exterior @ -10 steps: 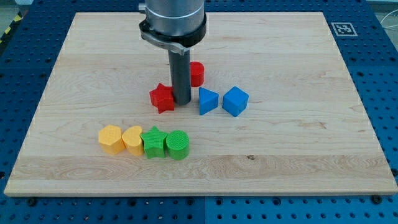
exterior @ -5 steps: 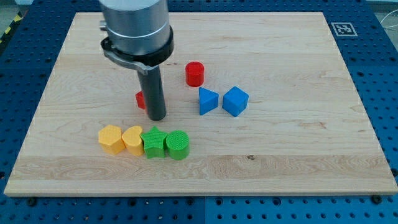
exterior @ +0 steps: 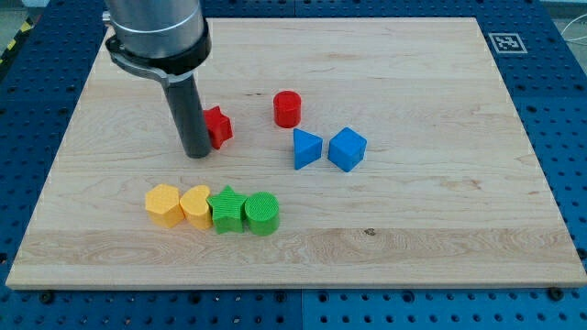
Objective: Push red star to the red circle
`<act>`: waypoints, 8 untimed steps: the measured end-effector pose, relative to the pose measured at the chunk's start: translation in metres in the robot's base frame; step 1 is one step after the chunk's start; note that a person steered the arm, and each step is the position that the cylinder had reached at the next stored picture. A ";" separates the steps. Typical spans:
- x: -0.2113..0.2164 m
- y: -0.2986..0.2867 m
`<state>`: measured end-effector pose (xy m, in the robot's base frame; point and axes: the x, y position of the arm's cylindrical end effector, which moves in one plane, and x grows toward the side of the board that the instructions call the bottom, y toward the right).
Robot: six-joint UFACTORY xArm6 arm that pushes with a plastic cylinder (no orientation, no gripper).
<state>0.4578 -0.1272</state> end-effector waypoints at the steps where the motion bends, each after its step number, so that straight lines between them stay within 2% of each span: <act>1: -0.014 0.002; 4: -0.026 -0.002; 6: -0.054 -0.014; 8: -0.055 0.009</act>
<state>0.4026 -0.1179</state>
